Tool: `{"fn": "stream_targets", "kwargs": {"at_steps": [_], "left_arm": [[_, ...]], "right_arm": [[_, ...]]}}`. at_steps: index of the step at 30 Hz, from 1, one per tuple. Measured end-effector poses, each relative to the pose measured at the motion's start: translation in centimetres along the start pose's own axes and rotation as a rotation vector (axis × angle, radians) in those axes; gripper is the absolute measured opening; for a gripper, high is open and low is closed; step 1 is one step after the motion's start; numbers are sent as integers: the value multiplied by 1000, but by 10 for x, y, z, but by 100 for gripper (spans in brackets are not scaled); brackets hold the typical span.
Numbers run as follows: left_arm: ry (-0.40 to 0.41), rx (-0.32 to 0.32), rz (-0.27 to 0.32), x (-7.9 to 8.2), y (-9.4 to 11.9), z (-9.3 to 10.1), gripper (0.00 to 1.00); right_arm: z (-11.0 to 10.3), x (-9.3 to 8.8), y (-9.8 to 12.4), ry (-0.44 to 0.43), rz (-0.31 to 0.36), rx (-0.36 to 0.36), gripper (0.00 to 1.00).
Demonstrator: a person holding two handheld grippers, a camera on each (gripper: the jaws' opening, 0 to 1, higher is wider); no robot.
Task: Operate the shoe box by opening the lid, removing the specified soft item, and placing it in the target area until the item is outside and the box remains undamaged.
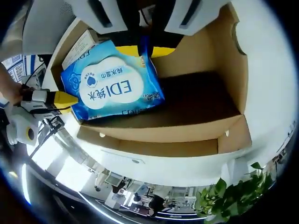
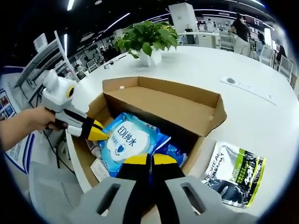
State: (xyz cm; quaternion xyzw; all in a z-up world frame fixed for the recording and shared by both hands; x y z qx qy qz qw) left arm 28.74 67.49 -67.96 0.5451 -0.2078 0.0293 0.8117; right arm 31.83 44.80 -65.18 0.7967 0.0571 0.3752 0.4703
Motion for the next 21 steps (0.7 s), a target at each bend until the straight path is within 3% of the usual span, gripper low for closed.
{"fn": "stream_targets", "kwargs": {"at_steps": [21], "left_arm": [[-4, 37, 95, 1, 28, 16, 1]], "right_arm": [[-1, 0, 16, -57, 31, 23, 0]]}}
Point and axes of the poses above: the point that each gripper's makers call its tool centre point, and the gripper's own axes: y roughly backward along the fingers, z roughly to its right, x roughly out of its top, the point moved 9 cm from there along y, roughly backward along the fingers, and after that the axes turned 12 degrees about -z, right-handed, at the moved point
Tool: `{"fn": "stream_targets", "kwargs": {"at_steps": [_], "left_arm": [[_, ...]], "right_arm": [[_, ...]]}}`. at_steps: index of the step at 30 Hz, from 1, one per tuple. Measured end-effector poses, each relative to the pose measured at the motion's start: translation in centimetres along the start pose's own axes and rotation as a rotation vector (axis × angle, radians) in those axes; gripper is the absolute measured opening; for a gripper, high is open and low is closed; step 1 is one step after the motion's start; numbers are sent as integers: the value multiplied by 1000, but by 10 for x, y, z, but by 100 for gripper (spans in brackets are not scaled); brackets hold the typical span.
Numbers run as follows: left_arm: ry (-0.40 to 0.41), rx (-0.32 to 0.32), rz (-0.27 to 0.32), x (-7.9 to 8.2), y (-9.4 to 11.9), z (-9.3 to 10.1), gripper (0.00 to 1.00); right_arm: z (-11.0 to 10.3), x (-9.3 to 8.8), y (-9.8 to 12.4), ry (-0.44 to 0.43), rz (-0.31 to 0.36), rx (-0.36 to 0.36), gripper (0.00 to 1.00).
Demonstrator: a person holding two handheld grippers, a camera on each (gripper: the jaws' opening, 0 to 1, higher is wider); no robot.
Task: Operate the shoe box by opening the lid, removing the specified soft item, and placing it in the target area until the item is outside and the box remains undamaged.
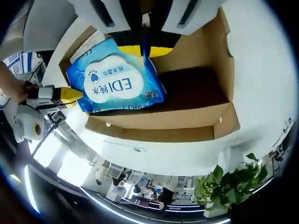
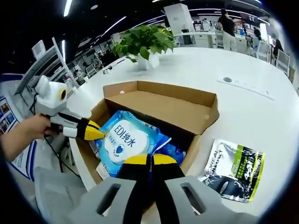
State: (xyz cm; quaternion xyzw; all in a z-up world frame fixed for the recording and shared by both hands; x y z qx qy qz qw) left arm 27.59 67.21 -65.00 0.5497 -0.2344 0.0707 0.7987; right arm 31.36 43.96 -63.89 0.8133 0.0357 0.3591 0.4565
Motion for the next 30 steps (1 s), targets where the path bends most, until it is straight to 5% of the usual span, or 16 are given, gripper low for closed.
{"fn": "stream_targets", "kwargs": {"at_steps": [30], "left_arm": [[-82, 38, 146, 11, 49, 68, 0]], "right_arm": [[5, -7, 56, -68, 41, -4, 0]]}}
Point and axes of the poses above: the point that each gripper's makers call its tool centre point, and the gripper's own axes: y roughly backward along the fingers, z roughly to its right, x roughly out of its top, the point moved 9 cm from there along y, roughly backward along the fingers, and after that the axes turned 12 degrees about -z, right-handed, at the moved point
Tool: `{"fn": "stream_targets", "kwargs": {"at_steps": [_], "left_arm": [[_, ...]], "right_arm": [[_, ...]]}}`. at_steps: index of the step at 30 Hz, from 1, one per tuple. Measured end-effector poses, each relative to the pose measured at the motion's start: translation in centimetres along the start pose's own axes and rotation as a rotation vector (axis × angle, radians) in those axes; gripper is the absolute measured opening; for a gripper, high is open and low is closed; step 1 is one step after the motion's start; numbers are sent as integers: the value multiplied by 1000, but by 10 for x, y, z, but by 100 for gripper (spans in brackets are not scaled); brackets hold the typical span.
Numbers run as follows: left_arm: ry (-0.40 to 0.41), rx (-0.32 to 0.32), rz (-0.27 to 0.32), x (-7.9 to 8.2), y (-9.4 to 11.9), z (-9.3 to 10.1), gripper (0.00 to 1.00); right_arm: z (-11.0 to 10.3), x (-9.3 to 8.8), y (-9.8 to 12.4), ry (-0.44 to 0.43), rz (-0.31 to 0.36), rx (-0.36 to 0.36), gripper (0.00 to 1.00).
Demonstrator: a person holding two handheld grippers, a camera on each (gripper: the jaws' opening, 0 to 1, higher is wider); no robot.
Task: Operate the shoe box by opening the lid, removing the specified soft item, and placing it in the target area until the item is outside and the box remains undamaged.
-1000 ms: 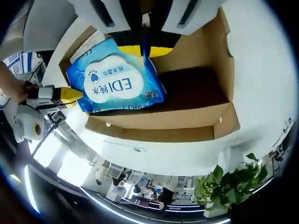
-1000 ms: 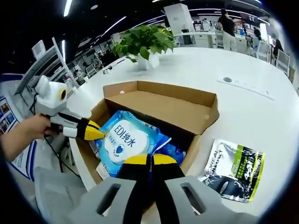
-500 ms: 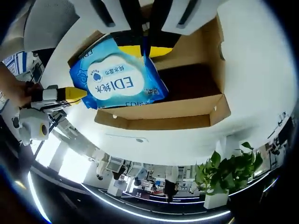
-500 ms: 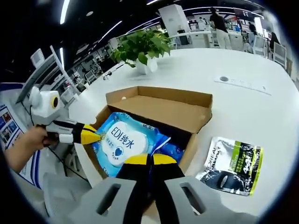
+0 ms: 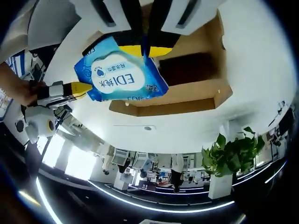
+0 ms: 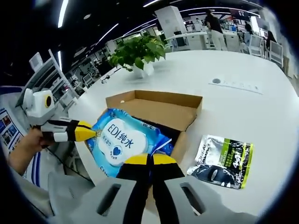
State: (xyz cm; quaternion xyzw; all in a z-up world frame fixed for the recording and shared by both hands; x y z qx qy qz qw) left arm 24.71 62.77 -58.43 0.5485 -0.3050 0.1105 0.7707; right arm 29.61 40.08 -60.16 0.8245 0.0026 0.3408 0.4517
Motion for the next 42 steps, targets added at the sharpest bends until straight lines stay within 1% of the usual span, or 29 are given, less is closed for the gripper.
{"fn": "stream_targets", "kwargs": {"at_steps": [8, 15, 20, 26, 28, 39, 42], "left_arm": [[4, -37, 0, 4, -8, 11, 0], [-20, -69, 10, 15, -12, 23, 0], [-41, -86, 11, 22, -19, 32, 0], [-69, -101, 10, 31, -27, 47, 0], [-77, -108, 11, 35, -30, 48, 0], [-84, -140, 13, 48, -45, 65, 0], [-100, -144, 10, 51, -49, 71, 0]], "right_arm": [[10, -5, 14, -15, 11, -12, 0], [20, -9, 29, -30, 23, -27, 0], [30, -11, 39, -39, 31, -40, 0], [42, -13, 51, -51, 34, -63, 0], [47, -14, 55, -60, 40, -68, 0], [69, -14, 70, -90, 57, -88, 0], [73, -16, 72, -93, 57, -94, 0]]}}
Point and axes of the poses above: the point that each gripper's makers call its tool centre point, and the gripper's own axes: y roughly backward along the fingers, z roughly to its right, x roughly out of its top, the point moved 9 cm from there along y, roughly backward along the fingers, and after that the axes turned 12 degrees about -z, right-handed, at the moved point
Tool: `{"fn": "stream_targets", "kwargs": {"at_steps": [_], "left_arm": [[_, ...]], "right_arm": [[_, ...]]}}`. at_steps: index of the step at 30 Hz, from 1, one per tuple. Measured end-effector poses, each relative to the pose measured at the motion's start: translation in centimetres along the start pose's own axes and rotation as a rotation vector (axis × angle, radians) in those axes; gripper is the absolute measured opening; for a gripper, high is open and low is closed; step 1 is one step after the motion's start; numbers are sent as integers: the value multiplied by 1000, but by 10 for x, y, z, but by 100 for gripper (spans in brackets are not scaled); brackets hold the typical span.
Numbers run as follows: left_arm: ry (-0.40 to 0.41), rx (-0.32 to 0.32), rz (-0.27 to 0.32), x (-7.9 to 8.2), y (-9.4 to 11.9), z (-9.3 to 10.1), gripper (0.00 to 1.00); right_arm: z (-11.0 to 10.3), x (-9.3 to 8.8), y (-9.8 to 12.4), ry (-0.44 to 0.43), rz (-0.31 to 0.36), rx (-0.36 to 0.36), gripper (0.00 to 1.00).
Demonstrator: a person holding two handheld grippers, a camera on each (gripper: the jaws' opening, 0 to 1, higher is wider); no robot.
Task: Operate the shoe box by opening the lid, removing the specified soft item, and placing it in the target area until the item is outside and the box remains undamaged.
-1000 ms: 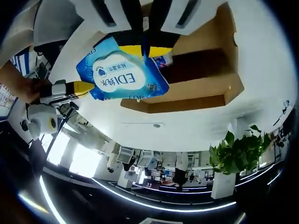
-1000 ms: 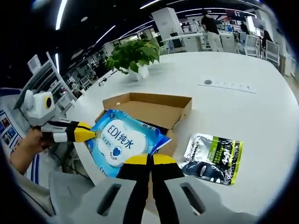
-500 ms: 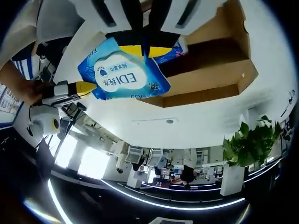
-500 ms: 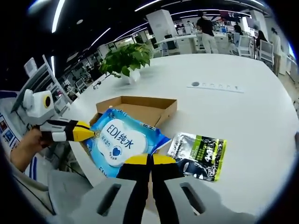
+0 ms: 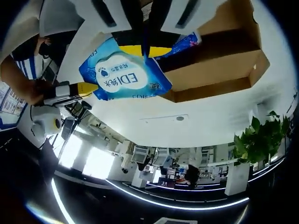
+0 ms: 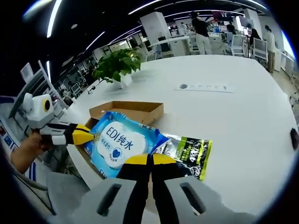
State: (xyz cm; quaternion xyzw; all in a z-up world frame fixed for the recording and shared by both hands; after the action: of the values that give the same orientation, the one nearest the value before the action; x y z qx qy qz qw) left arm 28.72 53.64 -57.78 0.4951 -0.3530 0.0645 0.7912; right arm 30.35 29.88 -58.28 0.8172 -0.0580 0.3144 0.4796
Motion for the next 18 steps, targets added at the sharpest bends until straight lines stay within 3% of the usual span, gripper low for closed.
{"fn": "stream_targets", "kwargs": {"at_steps": [18], "left_arm": [[2, -55, -24, 12, -29, 22, 0]], "right_arm": [[30, -7, 15, -31, 11, -31, 0]]}}
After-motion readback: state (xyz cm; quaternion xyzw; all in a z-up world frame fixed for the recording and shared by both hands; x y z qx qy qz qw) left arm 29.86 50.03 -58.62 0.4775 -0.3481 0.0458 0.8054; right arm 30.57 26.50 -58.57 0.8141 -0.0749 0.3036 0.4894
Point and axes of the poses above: the point that each gripper's makers call its tool centre point, and the gripper's own axes: y roughly backward along the fingers, z roughly to its right, x roughly out of its top, the point moved 9 cm from there along y, roughly backward along the fingers, and after that the axes turned 12 degrees about -z, right-handed, at the moved point
